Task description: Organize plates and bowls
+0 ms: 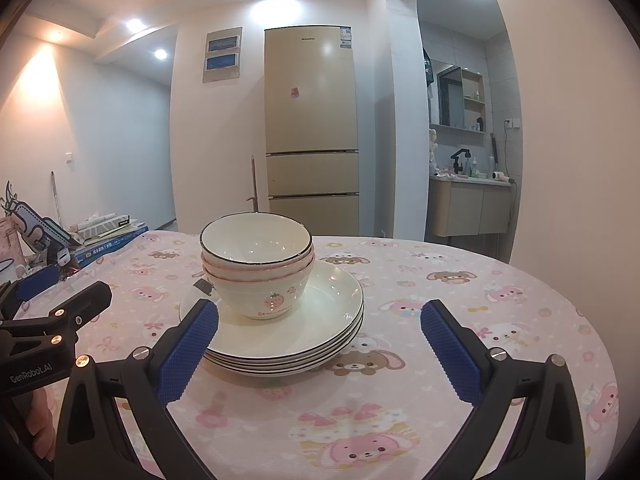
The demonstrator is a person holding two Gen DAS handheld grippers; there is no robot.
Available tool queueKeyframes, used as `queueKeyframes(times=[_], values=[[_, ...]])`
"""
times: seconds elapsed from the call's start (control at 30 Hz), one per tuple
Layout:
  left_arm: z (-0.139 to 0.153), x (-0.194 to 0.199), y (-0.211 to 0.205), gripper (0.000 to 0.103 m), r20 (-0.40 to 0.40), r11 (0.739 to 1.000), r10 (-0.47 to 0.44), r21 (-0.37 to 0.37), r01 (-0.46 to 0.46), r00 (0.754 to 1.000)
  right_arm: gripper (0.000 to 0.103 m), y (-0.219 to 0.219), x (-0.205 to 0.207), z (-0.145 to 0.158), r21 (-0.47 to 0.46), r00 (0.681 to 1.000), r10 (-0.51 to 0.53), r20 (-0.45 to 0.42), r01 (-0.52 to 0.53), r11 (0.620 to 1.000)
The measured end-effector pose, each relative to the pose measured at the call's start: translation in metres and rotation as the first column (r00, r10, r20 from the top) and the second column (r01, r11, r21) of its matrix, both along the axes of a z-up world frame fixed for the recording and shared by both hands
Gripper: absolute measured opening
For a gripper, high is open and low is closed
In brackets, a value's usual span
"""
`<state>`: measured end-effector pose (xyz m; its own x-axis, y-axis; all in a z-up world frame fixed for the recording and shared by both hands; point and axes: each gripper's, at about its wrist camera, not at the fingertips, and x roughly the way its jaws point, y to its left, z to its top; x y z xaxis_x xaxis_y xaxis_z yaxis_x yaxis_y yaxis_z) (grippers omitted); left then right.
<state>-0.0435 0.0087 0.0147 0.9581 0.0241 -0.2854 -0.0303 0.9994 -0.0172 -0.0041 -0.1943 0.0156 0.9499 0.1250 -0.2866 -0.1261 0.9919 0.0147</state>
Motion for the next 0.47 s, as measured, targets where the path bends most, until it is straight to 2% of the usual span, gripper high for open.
queueKeyframes(times=[0.47], values=[[0.0002, -0.0006, 0.0, 0.103, 0.001, 1.0, 0.0, 0.001, 0.0, 1.0, 0.103, 0.001, -0.0025, -0.0022, -0.011, 1.0, 0.006, 0.002, -0.006, 1.0]])
